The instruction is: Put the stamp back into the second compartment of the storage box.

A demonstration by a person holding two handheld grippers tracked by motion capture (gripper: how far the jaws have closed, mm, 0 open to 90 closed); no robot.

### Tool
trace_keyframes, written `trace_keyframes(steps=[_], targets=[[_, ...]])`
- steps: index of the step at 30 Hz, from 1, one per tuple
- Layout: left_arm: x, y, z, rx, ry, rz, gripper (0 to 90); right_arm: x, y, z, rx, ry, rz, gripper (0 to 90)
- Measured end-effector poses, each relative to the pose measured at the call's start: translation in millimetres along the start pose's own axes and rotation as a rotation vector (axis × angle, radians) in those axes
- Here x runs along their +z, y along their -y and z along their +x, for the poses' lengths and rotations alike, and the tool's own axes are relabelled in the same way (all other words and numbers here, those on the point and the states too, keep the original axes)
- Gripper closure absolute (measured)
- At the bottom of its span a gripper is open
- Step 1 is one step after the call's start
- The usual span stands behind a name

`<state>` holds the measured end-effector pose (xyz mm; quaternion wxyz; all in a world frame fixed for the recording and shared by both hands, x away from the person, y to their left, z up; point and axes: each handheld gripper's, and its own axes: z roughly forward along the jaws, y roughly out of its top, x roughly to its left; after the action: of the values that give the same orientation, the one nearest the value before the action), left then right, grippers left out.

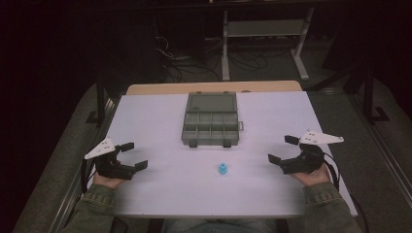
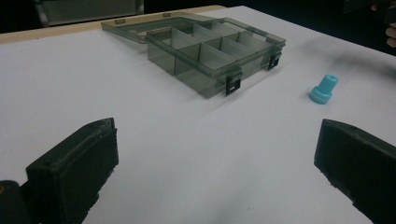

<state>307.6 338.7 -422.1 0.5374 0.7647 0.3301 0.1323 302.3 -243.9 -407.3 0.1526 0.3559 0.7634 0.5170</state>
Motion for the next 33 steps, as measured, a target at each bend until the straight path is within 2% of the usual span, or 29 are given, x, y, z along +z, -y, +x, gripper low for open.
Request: trace_keyframes(steps=[9, 22, 33], targets=[[0.1, -0.1, -0.2, 0.000, 0.000, -0.005, 0.0, -2.9, -0.4, 1.5, -0.001, 0.001, -0.018, 0.0], [-0.1, -0.3, -0.7, 0.001, -0.003, -0.001, 0.0, -0.6, -1.8, 2.4, -0.001, 0.004, -0.015, 0.0], [-0.3, -0.5, -1.0, 0.005, -0.008, 0.003, 0.0, 6.8, -7.0, 5.6, -0.019, -0.016, 0.019, 0.1]])
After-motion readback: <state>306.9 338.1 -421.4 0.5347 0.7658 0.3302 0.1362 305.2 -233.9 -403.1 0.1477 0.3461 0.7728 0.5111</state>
